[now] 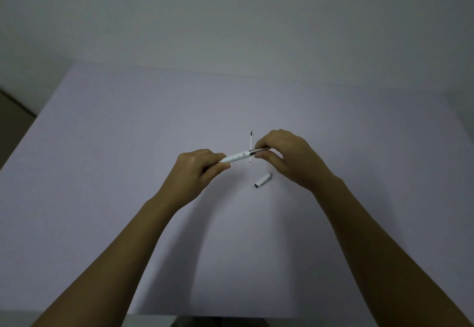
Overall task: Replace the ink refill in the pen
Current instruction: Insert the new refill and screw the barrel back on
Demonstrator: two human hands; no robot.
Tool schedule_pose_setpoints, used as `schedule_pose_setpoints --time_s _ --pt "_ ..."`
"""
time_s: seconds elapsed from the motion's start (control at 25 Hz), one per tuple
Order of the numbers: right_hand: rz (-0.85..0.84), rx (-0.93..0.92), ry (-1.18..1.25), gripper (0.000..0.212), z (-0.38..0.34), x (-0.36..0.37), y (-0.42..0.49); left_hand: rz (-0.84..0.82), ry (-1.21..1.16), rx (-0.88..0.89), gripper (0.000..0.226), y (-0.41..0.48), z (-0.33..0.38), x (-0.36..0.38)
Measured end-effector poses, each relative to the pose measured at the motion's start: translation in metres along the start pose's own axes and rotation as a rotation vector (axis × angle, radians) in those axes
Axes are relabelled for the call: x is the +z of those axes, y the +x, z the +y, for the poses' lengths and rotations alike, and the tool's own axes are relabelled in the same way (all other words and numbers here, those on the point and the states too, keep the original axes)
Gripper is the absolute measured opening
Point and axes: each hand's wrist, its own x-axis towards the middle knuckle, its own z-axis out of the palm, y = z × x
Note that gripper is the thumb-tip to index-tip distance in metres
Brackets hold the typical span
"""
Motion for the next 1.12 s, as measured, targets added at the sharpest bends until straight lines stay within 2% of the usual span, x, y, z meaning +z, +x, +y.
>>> schedule_pose_setpoints --time_s 0.24,0.4,0.52,0.6,0.64,0.72,0.88,0.96,1.12 --pt "-0.027 0.076 0.042 0.034 0.005 0.006 0.007 -0.003 0.063 0.048 0.015 0.007 -0.005 0.004" --pt "-0.021 0.128 0.216 0.026 0.015 0.009 0.012 -0.009 0.033 0.030 0.015 0.014 -0.011 0.005" --pt "0.255 0.297 0.412 0.030 0.034 0.022 0.009 -0.001 0.031 -0.007 0.013 0.016 -0.020 0.006" --pt "0.371 0.528 0.371 0.026 0.051 0.040 0.001 -0.004 0.032 -0.023 0.013 0.016 -0.025 0.006" --pt "0.343 0.646 0.296 0.024 0.060 0.053 -0.003 -0.006 0.038 -0.030 0.013 0.017 -0.027 0.007" --pt "0.181 0.838 0.194 0.032 0.074 0.079 -0.013 -0.009 0.048 -0.045 0.013 0.017 -0.031 0.006" --pt "-0.024 1.000 0.173 0.058 0.080 0.113 -0.022 -0.033 0.063 -0.063 0.013 0.018 -0.038 0.008" --pt "0.005 1.021 0.156 0.055 0.078 0.123 -0.022 -0.037 0.070 -0.069 0.013 0.019 -0.040 0.009" --pt "0.157 1.072 0.198 0.034 0.074 0.127 -0.017 -0.019 0.066 -0.088 0.014 0.022 -0.043 0.011"
